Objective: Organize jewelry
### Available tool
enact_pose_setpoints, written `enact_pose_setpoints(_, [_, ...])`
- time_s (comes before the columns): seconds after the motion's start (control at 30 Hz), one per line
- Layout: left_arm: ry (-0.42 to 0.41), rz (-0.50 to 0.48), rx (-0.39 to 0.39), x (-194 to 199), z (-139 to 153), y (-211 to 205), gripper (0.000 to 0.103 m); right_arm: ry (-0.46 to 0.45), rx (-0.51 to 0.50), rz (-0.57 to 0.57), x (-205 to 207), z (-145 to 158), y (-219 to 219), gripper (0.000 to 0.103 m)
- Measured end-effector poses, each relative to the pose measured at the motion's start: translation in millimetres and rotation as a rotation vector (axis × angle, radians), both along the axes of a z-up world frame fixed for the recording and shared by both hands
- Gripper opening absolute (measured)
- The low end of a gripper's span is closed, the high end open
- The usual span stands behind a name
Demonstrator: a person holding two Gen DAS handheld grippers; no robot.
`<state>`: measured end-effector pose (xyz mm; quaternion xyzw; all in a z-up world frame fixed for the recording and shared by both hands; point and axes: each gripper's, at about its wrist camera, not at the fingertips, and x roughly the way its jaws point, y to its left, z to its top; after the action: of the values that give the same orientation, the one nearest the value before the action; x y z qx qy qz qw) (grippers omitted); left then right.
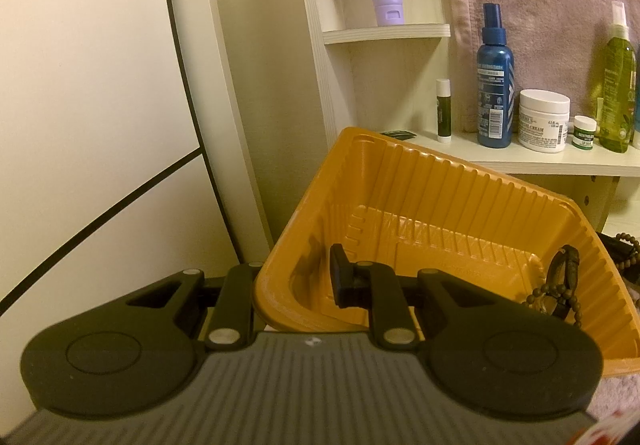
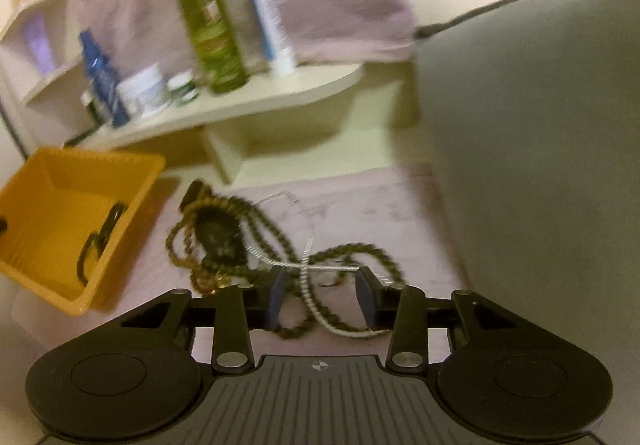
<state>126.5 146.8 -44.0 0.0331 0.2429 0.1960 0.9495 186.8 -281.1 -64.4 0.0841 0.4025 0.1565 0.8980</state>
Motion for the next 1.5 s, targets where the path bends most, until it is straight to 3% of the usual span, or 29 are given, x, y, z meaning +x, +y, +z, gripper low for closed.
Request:
enact_pose_setpoints(0.13, [0.003,0.004,-0.002,1,-1,0,0.018,0.019,-0.006,0.011,13,-18,13,0.038])
enact_pose_setpoints(0.33, [0.004,0.000,0.005,1,0,-1,0.018,0.050,0.065,-0.037,32,-31,7,0.019])
enact_pose_setpoints(0.4, [0.004,-0.001,0.010,2,0,-2,0.018,0.041,0.070,-0.017,32,-31,8,0.002])
enact_pose_setpoints(0.6, [0.004,0.001,0.010,1,-1,-2,0.018,-0.017,0.047,-0.072,27,-17,-4,0.002])
enact_pose_setpoints(1.03, [0.006,0.004,0.011,3,-2,0,0.018,-0.268,0.135,-0.202,-11,79,-49,0.002])
enact_pose_setpoints(1.5, [0.003,0.005,0.012,3,-3,0,0.018,-0.452,0.191,-0.169,-27,147,-44,0.002])
